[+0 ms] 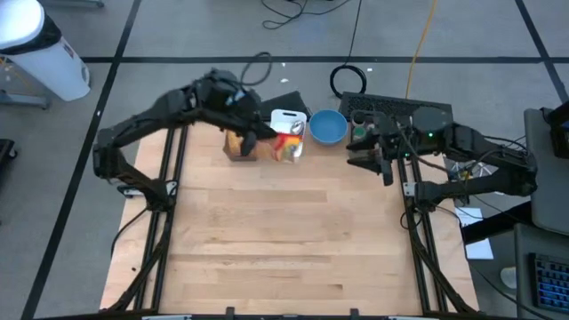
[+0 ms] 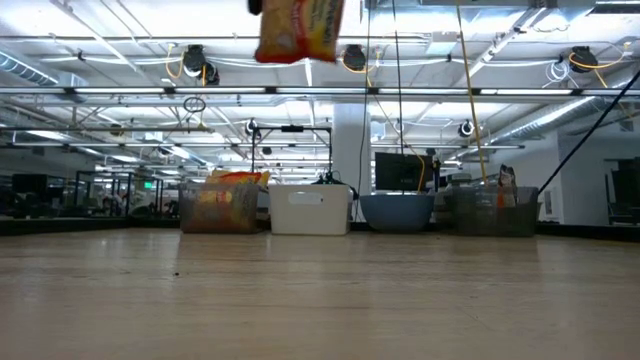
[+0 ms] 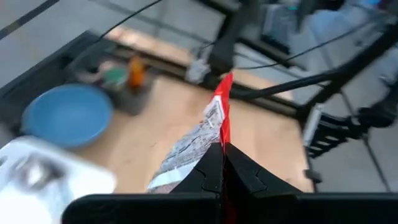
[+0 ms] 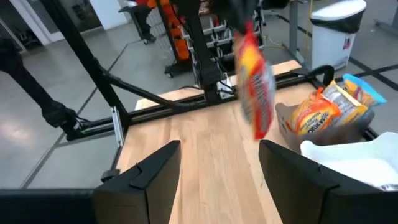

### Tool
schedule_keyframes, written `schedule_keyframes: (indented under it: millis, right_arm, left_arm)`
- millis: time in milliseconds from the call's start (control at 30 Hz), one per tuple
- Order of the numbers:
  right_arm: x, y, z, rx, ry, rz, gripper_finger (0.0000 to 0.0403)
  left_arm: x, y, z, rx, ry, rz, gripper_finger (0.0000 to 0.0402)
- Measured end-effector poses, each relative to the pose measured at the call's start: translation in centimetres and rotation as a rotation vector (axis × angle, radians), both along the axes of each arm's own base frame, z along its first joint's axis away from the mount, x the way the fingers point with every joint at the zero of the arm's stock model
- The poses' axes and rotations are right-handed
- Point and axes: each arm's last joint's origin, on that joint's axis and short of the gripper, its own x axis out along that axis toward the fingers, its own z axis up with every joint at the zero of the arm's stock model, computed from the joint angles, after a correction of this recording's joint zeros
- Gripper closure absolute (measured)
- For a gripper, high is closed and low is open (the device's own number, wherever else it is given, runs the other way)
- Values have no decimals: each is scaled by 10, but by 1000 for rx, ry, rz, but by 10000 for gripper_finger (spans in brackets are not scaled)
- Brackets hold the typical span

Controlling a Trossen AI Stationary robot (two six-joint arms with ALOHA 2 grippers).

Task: Pick & Place Food Item
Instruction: Put the red noodle pack into the left black bin

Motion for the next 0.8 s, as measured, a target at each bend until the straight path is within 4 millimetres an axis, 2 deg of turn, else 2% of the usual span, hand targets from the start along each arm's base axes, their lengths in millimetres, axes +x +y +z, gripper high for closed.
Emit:
schedule_keyframes:
  millis: [167, 400, 600, 700, 800]
  right_arm:
    - [4, -1, -6, -1, 27, 1, 195]
    - [20, -5, -36, 40, -1, -51, 197]
    - [32, -9, -55, 97, -99, -129, 197]
    - [33, -11, -58, 88, -111, -192, 197]
    - [32, -13, -60, 75, -107, -261, 197]
  left_arm:
    - [-30, 25, -1, -1, 92, 112, 401]
    - [-58, 60, -12, 7, 182, 131, 401]
    - [-90, 95, -47, -59, 179, 168, 401]
    - [-102, 103, -61, -38, 95, 188, 401]
    - [-115, 102, -80, -29, 53, 216, 401]
